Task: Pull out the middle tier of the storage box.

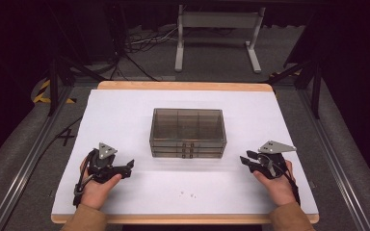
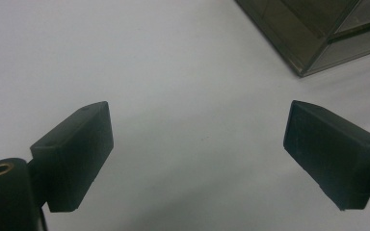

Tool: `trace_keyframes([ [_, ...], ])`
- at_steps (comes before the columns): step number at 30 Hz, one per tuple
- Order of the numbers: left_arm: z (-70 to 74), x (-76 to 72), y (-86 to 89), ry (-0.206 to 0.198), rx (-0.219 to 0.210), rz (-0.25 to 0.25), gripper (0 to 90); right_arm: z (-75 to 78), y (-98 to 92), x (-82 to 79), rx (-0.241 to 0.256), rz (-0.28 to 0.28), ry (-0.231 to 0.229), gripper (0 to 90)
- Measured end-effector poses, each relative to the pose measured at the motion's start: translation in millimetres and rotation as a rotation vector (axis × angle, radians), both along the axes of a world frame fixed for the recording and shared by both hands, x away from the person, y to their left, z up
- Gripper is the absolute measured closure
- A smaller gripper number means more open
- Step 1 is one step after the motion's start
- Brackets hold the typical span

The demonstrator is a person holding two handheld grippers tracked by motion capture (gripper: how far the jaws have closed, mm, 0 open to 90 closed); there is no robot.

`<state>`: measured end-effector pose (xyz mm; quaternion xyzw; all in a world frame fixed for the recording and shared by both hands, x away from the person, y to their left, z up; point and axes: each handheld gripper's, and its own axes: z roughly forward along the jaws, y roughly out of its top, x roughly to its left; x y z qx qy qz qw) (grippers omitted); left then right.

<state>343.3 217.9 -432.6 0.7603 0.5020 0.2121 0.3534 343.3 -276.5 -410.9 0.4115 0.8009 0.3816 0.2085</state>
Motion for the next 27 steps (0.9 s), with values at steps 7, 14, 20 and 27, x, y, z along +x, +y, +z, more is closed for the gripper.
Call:
trace_keyframes([
  [7, 1.9, -5.7, -3.4, -0.009, 0.011, -0.021, 10.9, -0.3, -5.4, -0.1, 0.006, 0.016, -0.002, 63.7],
  [14, 1.5, -7.5, -4.9, -0.006, 0.019, -0.037, 10.9, 0.7, -3.4, -0.8, 0.004, 0.039, -0.001, 62.7],
  [20, 0.9, -7.4, -6.1, -0.005, 0.022, -0.044, 10.9, 2.6, 6.1, -2.5, 0.017, 0.106, -0.005, 62.5],
  [27, 1.3, -8.3, -7.0, -0.011, 0.022, -0.054, 10.9, 7.2, 23.2, -6.2, 0.030, 0.217, -0.003, 63.0],
])
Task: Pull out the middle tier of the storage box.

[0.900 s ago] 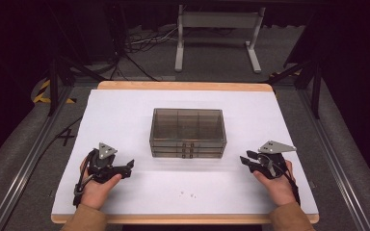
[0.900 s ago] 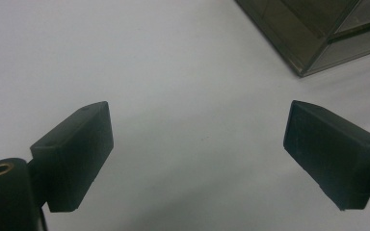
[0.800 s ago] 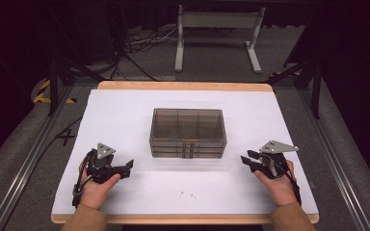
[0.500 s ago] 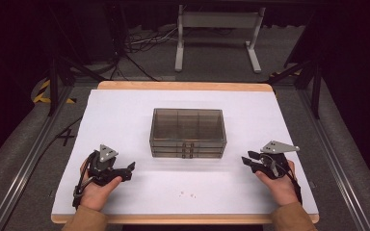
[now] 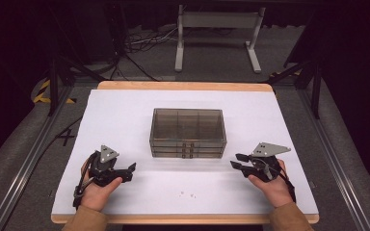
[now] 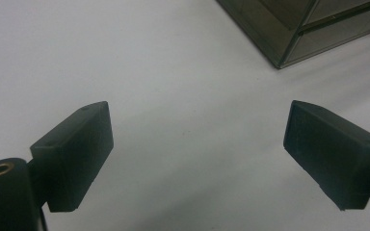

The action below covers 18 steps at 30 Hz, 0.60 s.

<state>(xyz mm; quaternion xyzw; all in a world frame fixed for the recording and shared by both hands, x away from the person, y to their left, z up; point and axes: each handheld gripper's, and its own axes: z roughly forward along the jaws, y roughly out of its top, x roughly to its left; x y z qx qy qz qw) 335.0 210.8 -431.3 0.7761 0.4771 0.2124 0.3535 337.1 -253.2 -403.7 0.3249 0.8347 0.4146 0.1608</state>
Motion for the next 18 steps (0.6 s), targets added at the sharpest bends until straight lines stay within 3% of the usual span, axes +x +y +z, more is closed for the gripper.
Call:
trace_keyframes([
  [7, 0.1, -1.3, -1.6, -0.007, 0.005, -0.008, 10.9, 1.6, 10.6, -2.6, 0.012, 0.077, -0.006, 63.0],
  [12, -0.6, -1.4, -3.8, -0.007, 0.014, -0.020, 10.9, 1.3, 18.9, -4.4, 0.045, 0.162, -0.010, 62.8],
  [18, -0.8, -2.0, -5.3, -0.004, 0.019, -0.026, 10.9, -1.6, 24.4, -3.9, 0.061, 0.210, -0.014, 62.6],
])
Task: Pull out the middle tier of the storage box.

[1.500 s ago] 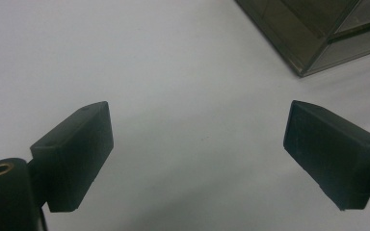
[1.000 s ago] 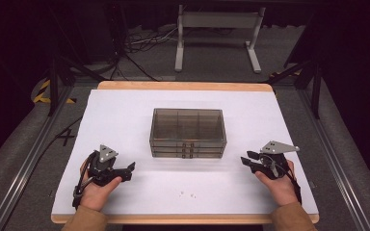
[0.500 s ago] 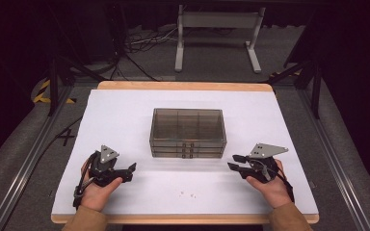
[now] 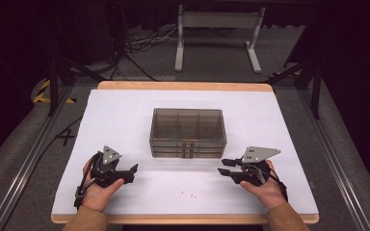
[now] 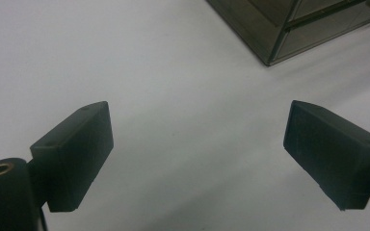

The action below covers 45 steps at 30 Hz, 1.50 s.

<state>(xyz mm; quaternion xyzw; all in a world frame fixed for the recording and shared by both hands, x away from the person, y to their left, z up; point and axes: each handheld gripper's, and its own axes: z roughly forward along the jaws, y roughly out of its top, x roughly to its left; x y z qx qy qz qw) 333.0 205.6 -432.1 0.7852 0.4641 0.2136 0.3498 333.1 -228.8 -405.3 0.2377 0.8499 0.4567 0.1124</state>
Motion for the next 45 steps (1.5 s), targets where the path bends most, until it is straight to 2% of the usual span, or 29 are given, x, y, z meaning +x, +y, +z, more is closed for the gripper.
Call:
trace_keyframes([
  [5, -0.5, 0.1, -0.5, 0.001, -0.001, -0.005, 10.9, -5.1, 8.2, 1.8, 0.012, 0.042, -0.001, 62.4],
  [13, -0.8, -0.1, -0.7, 0.005, 0.002, -0.008, 10.8, -11.3, 16.9, 2.0, 0.005, 0.082, -0.001, 62.3],
  [20, -1.6, 0.1, -0.9, 0.005, 0.003, -0.008, 10.8, -9.8, 16.2, -1.6, 0.001, 0.090, -0.052, 61.7],
  [35, -2.3, 0.4, -1.0, 0.009, 0.007, -0.008, 10.4, -12.2, 21.3, -11.3, -0.098, 0.084, -0.276, 64.7],
  [40, -2.5, 0.8, -0.9, 0.005, 0.009, -0.008, 10.4, -11.7, 24.8, -15.8, -0.156, 0.082, -0.367, 65.7],
  [45, -2.7, 0.8, -1.2, 0.006, 0.009, -0.009, 10.3, -11.3, 30.4, -21.5, -0.236, 0.086, -0.455, 66.3],
])
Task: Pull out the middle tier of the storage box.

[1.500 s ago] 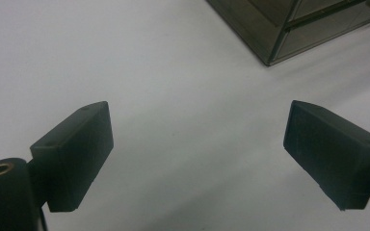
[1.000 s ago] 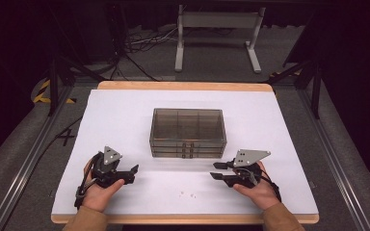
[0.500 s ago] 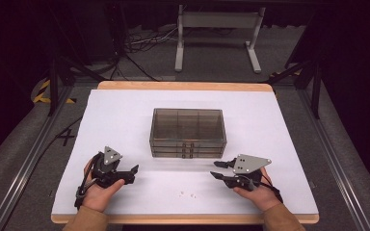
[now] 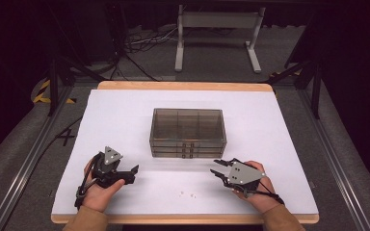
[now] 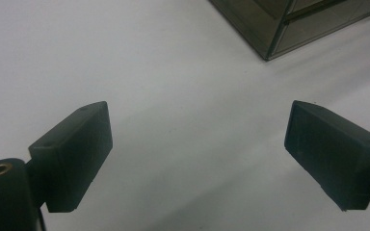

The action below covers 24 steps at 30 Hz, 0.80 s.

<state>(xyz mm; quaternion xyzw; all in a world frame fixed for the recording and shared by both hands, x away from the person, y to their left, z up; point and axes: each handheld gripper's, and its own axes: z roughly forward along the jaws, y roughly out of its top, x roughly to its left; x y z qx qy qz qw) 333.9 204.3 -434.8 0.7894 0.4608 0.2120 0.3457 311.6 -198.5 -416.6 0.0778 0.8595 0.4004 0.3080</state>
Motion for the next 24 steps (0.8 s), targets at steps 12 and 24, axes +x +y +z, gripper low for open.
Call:
trace_keyframes([
  [12, -0.2, 0.1, -0.7, 0.004, 0.003, -0.003, 10.2, -1.1, 10.2, -7.4, -0.117, -0.012, -0.148, 66.7],
  [24, -0.2, -0.1, -0.8, 0.004, 0.002, -0.007, 10.1, -2.0, 17.6, -15.8, -0.212, -0.043, -0.271, 67.5],
])
